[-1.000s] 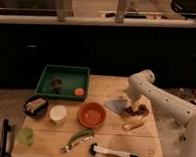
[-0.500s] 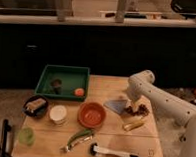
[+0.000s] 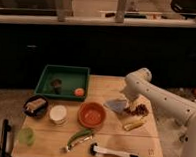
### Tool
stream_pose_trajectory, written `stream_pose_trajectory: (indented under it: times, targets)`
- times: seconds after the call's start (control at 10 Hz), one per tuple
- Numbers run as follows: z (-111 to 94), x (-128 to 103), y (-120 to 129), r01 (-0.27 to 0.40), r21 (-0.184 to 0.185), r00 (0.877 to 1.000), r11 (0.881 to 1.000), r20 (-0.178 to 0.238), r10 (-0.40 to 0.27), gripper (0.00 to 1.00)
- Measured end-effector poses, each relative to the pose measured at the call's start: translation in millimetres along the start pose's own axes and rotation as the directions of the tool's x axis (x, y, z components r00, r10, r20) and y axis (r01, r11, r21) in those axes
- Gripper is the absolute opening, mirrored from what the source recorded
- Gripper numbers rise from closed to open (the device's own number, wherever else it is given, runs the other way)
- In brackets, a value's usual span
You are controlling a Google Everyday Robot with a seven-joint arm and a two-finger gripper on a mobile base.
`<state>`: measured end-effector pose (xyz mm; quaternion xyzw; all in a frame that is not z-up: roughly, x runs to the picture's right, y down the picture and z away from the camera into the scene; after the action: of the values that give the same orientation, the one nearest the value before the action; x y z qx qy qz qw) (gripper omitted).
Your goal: Place towel in paper cup
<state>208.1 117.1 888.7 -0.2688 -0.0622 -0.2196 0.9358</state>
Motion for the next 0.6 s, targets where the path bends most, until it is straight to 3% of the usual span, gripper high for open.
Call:
stream_pose_trajectory:
  times: [0.3,0.6]
  targets:
    - [-10,-22,-3,0.02,-0.032,1.0,0.999,-0.002,-0.02,0.8]
    - [-12,-44,-7,0.019,-0.041,1.0,0.999,0.013,-0.018,0.8]
